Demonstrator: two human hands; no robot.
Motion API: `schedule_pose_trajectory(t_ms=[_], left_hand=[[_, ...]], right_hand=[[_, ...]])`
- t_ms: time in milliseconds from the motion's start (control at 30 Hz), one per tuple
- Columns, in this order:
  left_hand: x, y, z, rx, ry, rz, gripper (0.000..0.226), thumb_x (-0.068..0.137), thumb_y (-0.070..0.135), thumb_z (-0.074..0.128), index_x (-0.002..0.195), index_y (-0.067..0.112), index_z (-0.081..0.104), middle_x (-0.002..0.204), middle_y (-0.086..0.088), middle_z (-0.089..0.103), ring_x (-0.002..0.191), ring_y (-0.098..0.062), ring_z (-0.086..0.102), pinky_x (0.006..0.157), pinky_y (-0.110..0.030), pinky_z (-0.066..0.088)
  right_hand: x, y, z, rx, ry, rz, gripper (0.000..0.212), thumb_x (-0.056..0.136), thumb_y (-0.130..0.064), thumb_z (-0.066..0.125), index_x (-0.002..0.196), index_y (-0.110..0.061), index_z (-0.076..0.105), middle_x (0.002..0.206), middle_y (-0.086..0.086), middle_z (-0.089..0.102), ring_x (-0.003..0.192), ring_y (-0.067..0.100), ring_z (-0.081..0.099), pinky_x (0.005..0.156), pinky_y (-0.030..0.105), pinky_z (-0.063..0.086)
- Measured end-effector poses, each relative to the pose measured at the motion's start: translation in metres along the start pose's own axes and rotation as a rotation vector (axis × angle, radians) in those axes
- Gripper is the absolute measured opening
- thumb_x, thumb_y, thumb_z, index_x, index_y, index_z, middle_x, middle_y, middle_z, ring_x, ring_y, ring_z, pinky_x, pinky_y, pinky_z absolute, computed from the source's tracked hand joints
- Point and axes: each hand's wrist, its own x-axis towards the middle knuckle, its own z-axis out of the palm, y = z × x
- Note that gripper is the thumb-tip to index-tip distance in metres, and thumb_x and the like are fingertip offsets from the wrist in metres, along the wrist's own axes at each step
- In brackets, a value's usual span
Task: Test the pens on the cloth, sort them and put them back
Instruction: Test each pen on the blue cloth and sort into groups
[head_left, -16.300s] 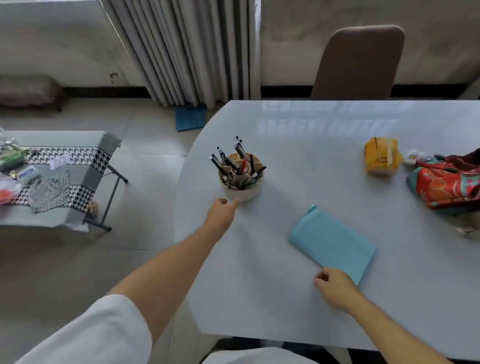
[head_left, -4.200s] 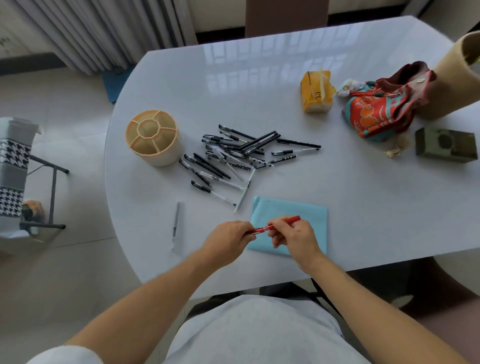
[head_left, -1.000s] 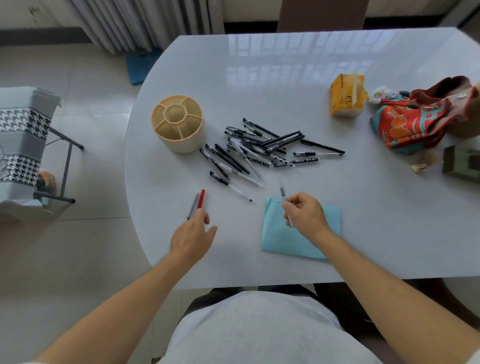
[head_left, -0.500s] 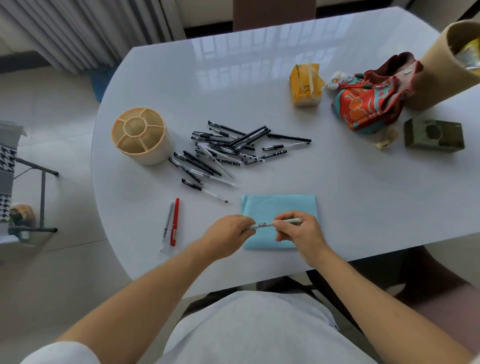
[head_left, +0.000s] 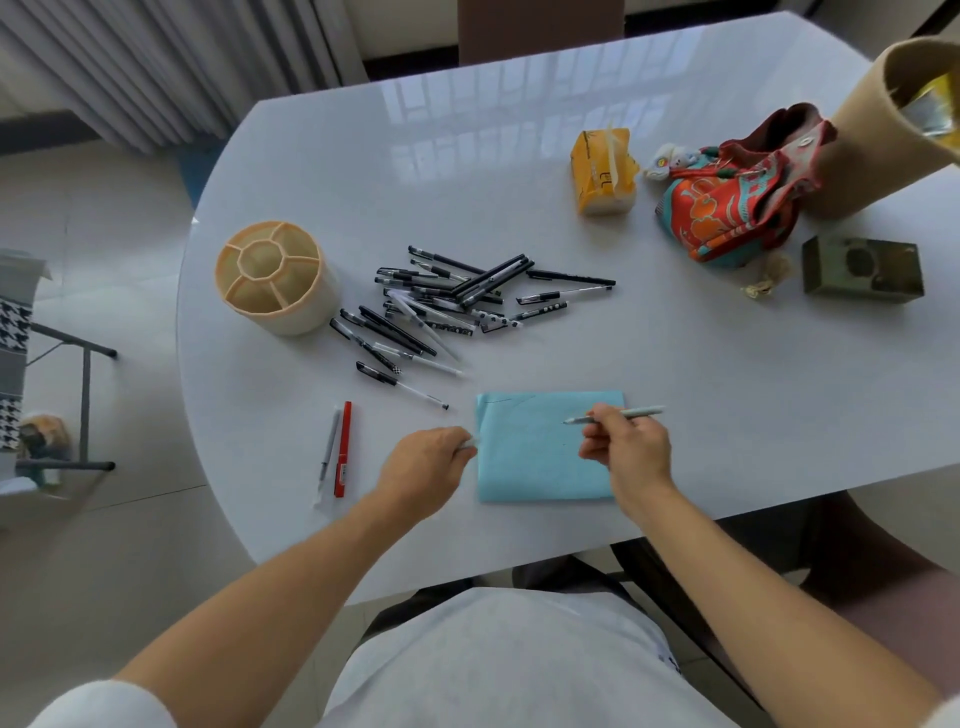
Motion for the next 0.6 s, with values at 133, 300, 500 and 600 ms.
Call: schedule_pose_trajectory(t_ms=[133,300,500,600], left_hand=[[0.0,-0.014,0.0,0.016,0.022,0.069,0.022,0.099,0.033,0.055,0.084,0.019,0.062,0.08,0.006,0.062,0.075,-0.02,0.059,0.061,-0.034,0.043],[0.016,0.005,0.022,-0.008,-0.069,0.269,0.021,0.1,0.03,0.057,0.102,0.014,0.071,0.131,-0.005,0.065,0.132,-0.021,0.053,0.106,-0.033,0.043],[0.015,0.003,0.035,0.058,-0.131,0.258,0.027,0.101,0.034,0.055,0.11,0.014,0.07,0.146,-0.003,0.053,0.142,-0.02,0.042,0.111,-0.035,0.035],[0.013,0.0,0.036,0.054,-0.152,0.24,0.027,0.102,0.034,0.053,0.112,0.014,0.069,0.152,-0.001,0.048,0.145,-0.018,0.037,0.114,-0.035,0.033]], right_hand=[[0.02,-0.007,-0.007,-0.147,-0.101,-0.099,0.012,0.093,-0.014,0.07,0.083,-0.009,0.075,0.07,0.008,0.073,0.061,0.021,0.069,0.058,0.03,0.06],[0.022,0.01,0.022,-0.393,-0.16,-0.282,0.016,0.094,-0.011,0.066,0.089,-0.023,0.074,0.077,0.001,0.077,0.067,0.017,0.073,0.066,0.028,0.059],[0.025,0.029,0.032,-0.753,-0.165,-0.503,0.002,0.089,-0.025,0.066,0.087,-0.024,0.065,0.067,-0.004,0.067,0.062,0.014,0.064,0.059,0.03,0.052],[0.029,0.028,0.029,-0.812,-0.135,-0.57,0.003,0.091,-0.022,0.066,0.088,-0.021,0.064,0.066,-0.005,0.065,0.06,0.015,0.063,0.059,0.03,0.05]])
